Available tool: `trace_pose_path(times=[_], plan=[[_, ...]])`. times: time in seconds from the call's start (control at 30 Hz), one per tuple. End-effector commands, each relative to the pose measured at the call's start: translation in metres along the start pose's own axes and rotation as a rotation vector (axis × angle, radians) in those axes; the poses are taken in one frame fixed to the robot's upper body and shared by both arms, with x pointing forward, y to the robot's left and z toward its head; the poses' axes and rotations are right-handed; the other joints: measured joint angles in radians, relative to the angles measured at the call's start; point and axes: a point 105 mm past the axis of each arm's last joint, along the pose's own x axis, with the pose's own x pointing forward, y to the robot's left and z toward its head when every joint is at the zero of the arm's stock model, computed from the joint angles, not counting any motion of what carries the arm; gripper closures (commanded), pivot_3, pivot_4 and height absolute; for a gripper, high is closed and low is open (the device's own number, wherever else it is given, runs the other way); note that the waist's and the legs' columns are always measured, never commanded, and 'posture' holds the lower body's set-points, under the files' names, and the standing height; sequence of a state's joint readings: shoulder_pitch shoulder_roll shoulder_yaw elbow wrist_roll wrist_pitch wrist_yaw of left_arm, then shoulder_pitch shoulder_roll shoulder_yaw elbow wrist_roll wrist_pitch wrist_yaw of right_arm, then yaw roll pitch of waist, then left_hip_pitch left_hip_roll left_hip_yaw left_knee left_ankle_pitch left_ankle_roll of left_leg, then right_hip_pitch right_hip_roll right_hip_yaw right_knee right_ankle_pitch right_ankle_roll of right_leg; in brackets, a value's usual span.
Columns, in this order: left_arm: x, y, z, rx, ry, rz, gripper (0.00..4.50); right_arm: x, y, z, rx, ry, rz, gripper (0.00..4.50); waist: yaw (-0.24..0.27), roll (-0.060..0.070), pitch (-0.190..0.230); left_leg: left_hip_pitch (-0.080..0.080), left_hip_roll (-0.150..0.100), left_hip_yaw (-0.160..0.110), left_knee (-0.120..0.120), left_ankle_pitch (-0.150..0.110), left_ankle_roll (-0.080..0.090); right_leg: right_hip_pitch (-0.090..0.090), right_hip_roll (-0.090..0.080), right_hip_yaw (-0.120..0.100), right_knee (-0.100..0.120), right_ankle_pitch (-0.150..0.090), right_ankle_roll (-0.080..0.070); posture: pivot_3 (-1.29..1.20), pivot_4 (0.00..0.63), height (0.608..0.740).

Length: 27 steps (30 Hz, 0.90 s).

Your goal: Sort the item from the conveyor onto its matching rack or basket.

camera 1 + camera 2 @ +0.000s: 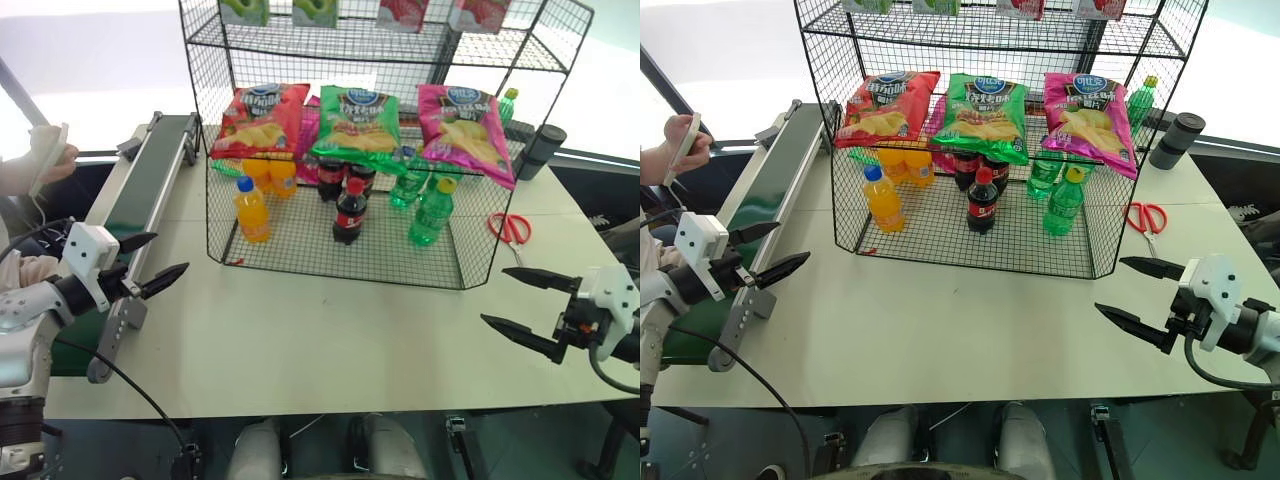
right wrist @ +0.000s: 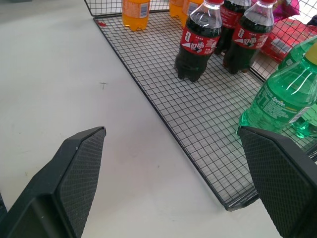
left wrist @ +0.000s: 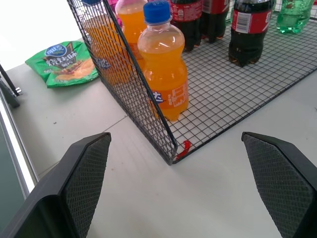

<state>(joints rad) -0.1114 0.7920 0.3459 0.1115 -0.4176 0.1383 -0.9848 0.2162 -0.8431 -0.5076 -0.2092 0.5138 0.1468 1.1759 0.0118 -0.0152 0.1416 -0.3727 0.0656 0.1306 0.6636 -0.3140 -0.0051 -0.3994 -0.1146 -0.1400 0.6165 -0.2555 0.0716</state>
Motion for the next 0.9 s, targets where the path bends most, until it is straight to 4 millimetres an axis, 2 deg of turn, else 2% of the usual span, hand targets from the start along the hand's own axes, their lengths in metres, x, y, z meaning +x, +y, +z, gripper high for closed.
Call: trace_pose_path(times=[0.03,0.17,0.9], plan=[[-0.0019,0.0066,0.0072,0.076,-0.012,0.037,0.00,0.0004,-0.0025,0.0047,-0.034,-0.002,0.002,0.05,0.000,0.000,0.000,0.000,0.000,0.000,0.000,0.000,0.000,0.000,0.000,0.000,0.000,0.000,0.000,0.00,0.150,0.738],[-0.0014,0.0106,0.0125,0.079,-0.049,0.063,0.00,0.0005,-0.0041,0.0032,-0.049,0.009,-0.001,0.05,0.000,0.000,0.000,0.000,0.000,0.000,0.000,0.000,0.000,0.000,0.000,0.000,0.000,0.000,0.000,0.00,0.150,0.738],[0.0007,0.0037,0.0085,0.074,-0.045,0.023,0.00,0.0047,-0.0045,0.0012,-0.059,0.013,0.011,0.05,0.000,0.000,0.000,0.000,0.000,0.000,0.000,0.000,0.000,0.000,0.000,0.000,0.001,0.000,0.000,0.00,0.150,0.738]])
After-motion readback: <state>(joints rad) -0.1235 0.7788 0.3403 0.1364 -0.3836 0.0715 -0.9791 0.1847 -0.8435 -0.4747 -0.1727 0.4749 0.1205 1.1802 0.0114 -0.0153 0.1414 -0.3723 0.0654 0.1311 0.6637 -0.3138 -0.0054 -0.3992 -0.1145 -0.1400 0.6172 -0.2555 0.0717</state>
